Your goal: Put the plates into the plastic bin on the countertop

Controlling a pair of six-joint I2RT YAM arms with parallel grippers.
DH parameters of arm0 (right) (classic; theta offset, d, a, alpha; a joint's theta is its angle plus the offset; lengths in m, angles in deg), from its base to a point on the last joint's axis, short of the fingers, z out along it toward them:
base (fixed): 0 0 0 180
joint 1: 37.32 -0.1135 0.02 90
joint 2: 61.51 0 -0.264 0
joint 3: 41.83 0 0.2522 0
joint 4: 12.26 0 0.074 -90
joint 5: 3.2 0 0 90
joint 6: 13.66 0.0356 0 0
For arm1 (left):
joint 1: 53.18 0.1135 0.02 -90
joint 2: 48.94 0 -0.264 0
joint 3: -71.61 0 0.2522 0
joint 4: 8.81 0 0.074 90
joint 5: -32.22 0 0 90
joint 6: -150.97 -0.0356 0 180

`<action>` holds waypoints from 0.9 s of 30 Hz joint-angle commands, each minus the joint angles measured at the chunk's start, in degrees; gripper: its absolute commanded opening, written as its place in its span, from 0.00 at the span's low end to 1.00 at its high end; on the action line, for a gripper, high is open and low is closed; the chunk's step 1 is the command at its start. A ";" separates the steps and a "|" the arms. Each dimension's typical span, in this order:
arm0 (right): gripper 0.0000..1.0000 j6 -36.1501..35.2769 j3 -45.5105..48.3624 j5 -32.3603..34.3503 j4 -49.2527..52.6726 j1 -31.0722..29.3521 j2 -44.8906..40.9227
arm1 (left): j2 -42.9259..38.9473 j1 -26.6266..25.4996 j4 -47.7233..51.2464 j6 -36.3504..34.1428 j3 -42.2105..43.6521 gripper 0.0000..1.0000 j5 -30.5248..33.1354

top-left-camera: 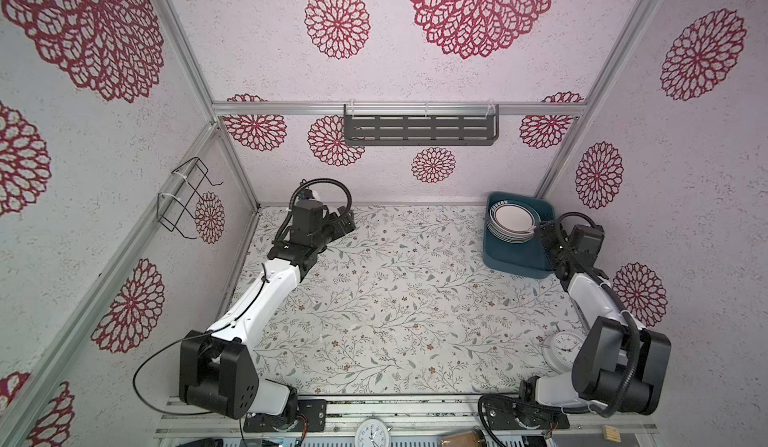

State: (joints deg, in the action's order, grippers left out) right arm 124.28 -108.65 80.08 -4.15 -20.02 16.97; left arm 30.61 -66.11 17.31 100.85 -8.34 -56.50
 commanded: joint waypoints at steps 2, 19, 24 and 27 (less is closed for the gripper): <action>0.99 -8.36 2.68 4.72 7.60 -0.28 -8.18 | -7.96 3.92 -3.46 -7.01 7.09 0.97 7.66; 0.99 -17.83 19.82 17.14 11.53 -0.94 -28.71 | -13.00 7.41 -38.21 -31.43 40.67 0.97 33.06; 0.99 -19.91 19.84 18.19 12.23 -0.95 -28.27 | -5.91 12.83 -53.34 -32.66 45.13 0.97 28.25; 0.99 -20.90 20.59 18.33 10.20 -0.98 -28.12 | -0.21 14.67 -63.83 -33.40 46.70 0.97 27.20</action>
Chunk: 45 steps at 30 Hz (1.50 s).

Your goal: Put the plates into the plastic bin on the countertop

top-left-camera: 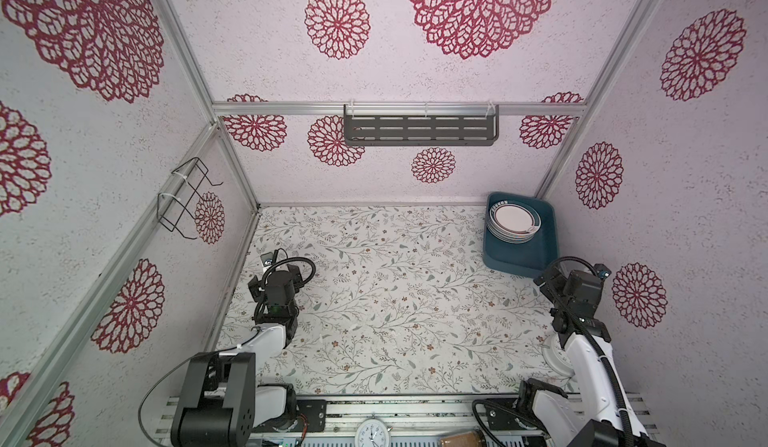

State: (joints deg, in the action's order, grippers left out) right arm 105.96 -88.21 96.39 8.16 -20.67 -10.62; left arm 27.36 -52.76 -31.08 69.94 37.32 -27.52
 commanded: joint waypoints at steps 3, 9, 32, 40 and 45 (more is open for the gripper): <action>0.99 -3.62 0.93 1.67 -4.35 -0.34 0.30 | 8.45 3.10 -19.25 -0.43 0.53 0.97 -3.82; 0.99 -4.37 4.22 0.94 -13.84 -0.48 3.44 | 12.98 3.70 -17.12 -0.77 -2.42 0.97 -6.55; 0.99 -26.77 15.85 -10.19 -68.59 -13.29 33.74 | 13.34 5.12 -17.89 0.04 -2.49 0.97 -8.91; 0.99 -28.12 18.08 -8.67 -75.90 -14.96 37.36 | 13.41 5.14 -17.84 0.01 -2.59 0.97 -8.90; 0.99 -27.74 17.37 -7.55 -74.49 -15.06 37.49 | 13.49 5.09 -17.56 0.10 -2.82 0.97 -8.82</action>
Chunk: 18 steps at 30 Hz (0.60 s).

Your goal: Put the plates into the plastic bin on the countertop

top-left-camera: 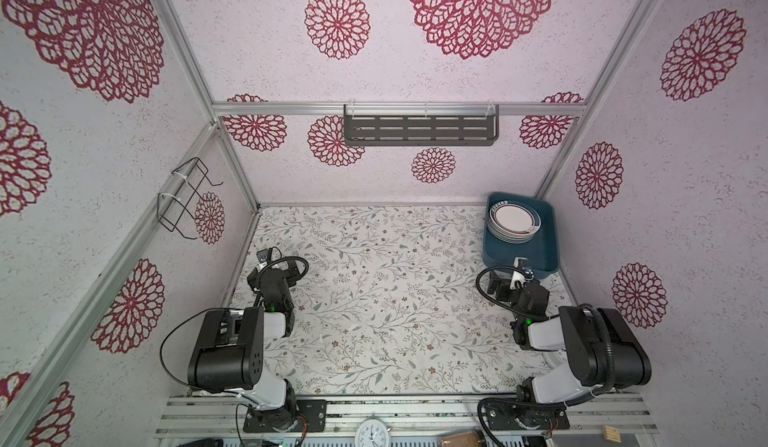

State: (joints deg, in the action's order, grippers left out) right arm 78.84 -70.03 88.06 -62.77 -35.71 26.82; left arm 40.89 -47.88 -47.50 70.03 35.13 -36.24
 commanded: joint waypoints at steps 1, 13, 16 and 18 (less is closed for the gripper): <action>0.99 -0.69 -0.92 1.22 -3.38 -0.02 -0.09 | 0.01 0.26 -1.10 -0.01 -0.61 0.97 -0.09; 0.99 -1.10 -0.19 2.18 -4.28 -0.55 -0.44 | -0.08 0.24 -1.26 -0.01 -0.51 0.97 -0.10; 0.99 -1.00 -0.30 2.17 -4.15 -0.55 -0.44 | -0.08 0.24 -1.33 -0.01 -0.41 0.97 -0.09; 0.99 -1.05 -0.35 2.26 -3.93 -0.51 -0.40 | -0.09 0.24 -1.34 0.06 -0.40 0.97 -0.09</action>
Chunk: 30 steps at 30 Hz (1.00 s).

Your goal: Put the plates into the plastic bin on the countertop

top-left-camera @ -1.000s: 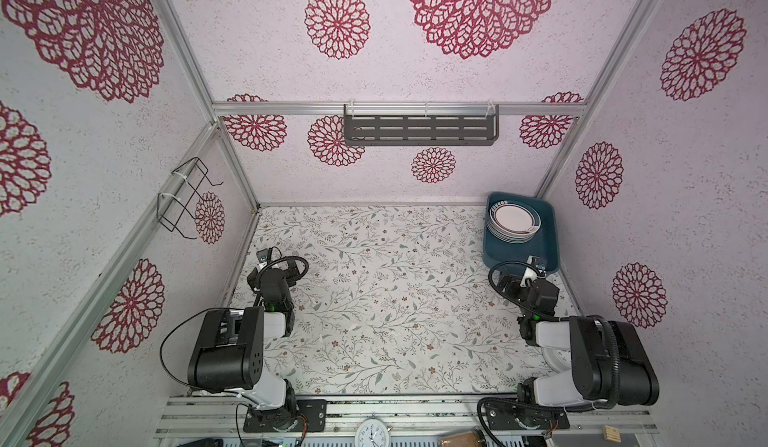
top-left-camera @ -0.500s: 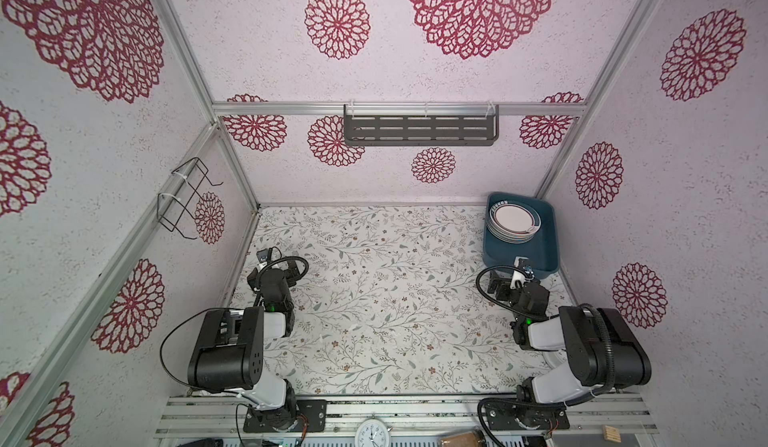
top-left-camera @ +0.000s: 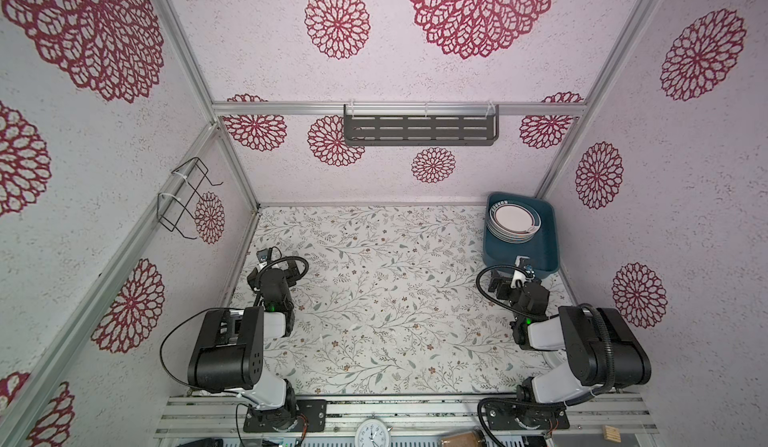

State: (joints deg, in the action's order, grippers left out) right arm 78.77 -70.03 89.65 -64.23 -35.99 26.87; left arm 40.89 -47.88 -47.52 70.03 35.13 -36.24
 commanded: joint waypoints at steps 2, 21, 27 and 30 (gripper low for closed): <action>0.99 -1.12 -0.40 0.87 -2.47 -0.36 -0.40 | -0.16 0.26 -1.24 -0.01 -0.40 0.97 -0.09; 0.99 -0.94 -0.93 0.93 -1.75 -0.35 -0.22 | -0.08 0.19 -1.28 -0.01 -0.43 0.97 -0.10; 0.99 -0.87 -0.86 0.94 -1.75 -0.41 -0.22 | -0.15 0.23 -1.26 -0.01 -0.41 0.97 -0.10; 0.99 -0.94 -0.88 0.94 -1.75 -0.36 -0.22 | -0.17 0.19 -1.41 -0.01 -0.44 0.97 -0.09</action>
State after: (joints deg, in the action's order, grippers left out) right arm 78.73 -70.03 89.81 -64.21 -36.04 26.87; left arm 40.89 -47.88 -47.52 70.03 35.13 -36.24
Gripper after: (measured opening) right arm 0.989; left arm 0.971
